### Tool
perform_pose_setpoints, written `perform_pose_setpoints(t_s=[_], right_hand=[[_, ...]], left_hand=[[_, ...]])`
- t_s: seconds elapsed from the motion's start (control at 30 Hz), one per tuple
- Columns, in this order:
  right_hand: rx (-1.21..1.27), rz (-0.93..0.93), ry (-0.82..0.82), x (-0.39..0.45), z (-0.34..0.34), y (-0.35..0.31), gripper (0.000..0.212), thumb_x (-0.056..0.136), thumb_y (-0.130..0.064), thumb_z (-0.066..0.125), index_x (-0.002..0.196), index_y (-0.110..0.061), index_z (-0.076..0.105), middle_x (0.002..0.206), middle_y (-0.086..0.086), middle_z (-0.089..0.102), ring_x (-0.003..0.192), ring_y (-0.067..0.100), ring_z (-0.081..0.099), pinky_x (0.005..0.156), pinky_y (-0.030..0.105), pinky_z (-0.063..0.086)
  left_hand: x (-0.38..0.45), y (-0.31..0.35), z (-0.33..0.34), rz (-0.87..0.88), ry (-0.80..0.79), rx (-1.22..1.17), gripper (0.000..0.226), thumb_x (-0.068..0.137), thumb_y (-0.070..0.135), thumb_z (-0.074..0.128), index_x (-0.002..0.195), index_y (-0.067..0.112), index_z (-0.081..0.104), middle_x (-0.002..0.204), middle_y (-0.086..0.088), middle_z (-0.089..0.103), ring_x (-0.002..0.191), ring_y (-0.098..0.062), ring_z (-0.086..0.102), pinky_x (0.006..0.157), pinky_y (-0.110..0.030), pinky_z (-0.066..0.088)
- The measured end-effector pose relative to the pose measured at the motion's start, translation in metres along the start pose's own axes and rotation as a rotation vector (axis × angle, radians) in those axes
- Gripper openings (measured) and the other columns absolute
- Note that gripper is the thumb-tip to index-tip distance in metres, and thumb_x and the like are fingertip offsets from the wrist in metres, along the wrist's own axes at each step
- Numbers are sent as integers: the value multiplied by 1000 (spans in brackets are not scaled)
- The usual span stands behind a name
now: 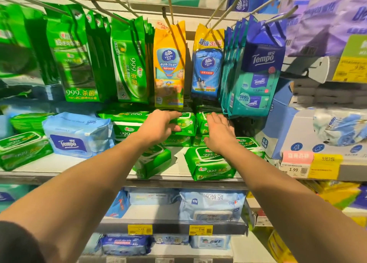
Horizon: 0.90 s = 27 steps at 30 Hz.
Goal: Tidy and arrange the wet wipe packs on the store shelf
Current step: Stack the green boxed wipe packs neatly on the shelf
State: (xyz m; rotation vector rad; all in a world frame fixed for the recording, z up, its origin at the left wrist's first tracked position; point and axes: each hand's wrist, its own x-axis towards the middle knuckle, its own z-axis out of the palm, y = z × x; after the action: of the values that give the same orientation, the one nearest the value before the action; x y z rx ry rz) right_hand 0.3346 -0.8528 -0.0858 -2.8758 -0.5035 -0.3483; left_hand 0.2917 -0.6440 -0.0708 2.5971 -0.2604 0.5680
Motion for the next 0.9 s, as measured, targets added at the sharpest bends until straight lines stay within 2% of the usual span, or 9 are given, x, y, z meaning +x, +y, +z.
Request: perform_pose_setpoints(t_s=[0.13, 0.23, 0.33, 0.4, 0.53, 0.63, 0.7, 0.77, 0.9], right_hand=[[-10, -1, -34, 2, -1, -2, 91, 87, -21, 69, 155, -15, 9, 164, 3, 2, 151, 22, -4, 120, 48, 7], [32, -70, 7, 1, -1, -5, 105, 82, -25, 76, 156, -16, 2, 164, 0, -1, 150, 20, -13, 119, 46, 0], [206, -252, 10, -1, -4, -14, 119, 73, -32, 85, 157, -24, 1, 164, -5, 1, 150, 16, -7, 121, 42, 2], [291, -352, -1, -1, -8, -22, 115, 71, -35, 86, 157, -28, 10, 163, -3, 12, 150, 19, 5, 122, 43, 9], [339, -491, 116, -1, -15, -24, 78, 76, -23, 82, 144, -18, 43, 145, 2, 45, 133, 22, 40, 113, 45, 32], [348, -535, 157, -1, -17, -21, 68, 78, -10, 76, 140, -12, 47, 141, 5, 48, 132, 22, 42, 115, 40, 31], [356, -532, 184, -1, -15, -19, 69, 76, -1, 72, 140, -9, 48, 142, 8, 48, 136, 22, 40, 119, 31, 24], [386, -494, 200, -2, -14, -18, 73, 73, 4, 69, 141, -11, 47, 144, 8, 48, 141, 22, 35, 119, 26, 17], [378, -450, 152, 1, -10, -21, 76, 75, 3, 70, 143, -19, 43, 149, 2, 44, 145, 19, 28, 118, 35, 22]], left_hand=[[-3, 5, -14, -6, -47, -78, 56, 83, 27, 75, 135, 19, 58, 135, -10, 59, 131, -22, 48, 111, -37, 39], [-5, 4, -20, 19, -69, -55, 56, 82, 28, 76, 134, 18, 59, 134, -10, 59, 131, -22, 48, 111, -35, 38], [-9, 3, -21, 34, -64, -62, 55, 82, 28, 76, 134, 16, 59, 133, -8, 60, 130, -20, 50, 110, -30, 38], [-11, 2, -21, 43, -66, -92, 54, 83, 27, 76, 134, 17, 59, 131, -7, 62, 128, -18, 52, 108, -28, 39], [-17, 0, -28, 58, -47, -197, 56, 78, 27, 79, 131, 17, 62, 126, -2, 66, 119, -11, 57, 105, -32, 45], [-20, -6, -38, 47, -56, -185, 83, 64, 36, 87, 138, 19, 55, 135, 1, 60, 124, -8, 51, 110, -27, 38], [-23, -11, -42, 25, -55, -156, 95, 58, 36, 91, 142, 21, 49, 138, 3, 57, 127, -8, 48, 109, -23, 34], [-24, -17, -43, 24, -44, -61, 94, 60, 34, 92, 142, 20, 49, 139, 1, 56, 127, -13, 49, 107, -24, 35], [-24, -17, -35, 20, 2, 55, 80, 69, 27, 88, 139, 13, 52, 136, -6, 57, 123, -24, 53, 100, -30, 41]])
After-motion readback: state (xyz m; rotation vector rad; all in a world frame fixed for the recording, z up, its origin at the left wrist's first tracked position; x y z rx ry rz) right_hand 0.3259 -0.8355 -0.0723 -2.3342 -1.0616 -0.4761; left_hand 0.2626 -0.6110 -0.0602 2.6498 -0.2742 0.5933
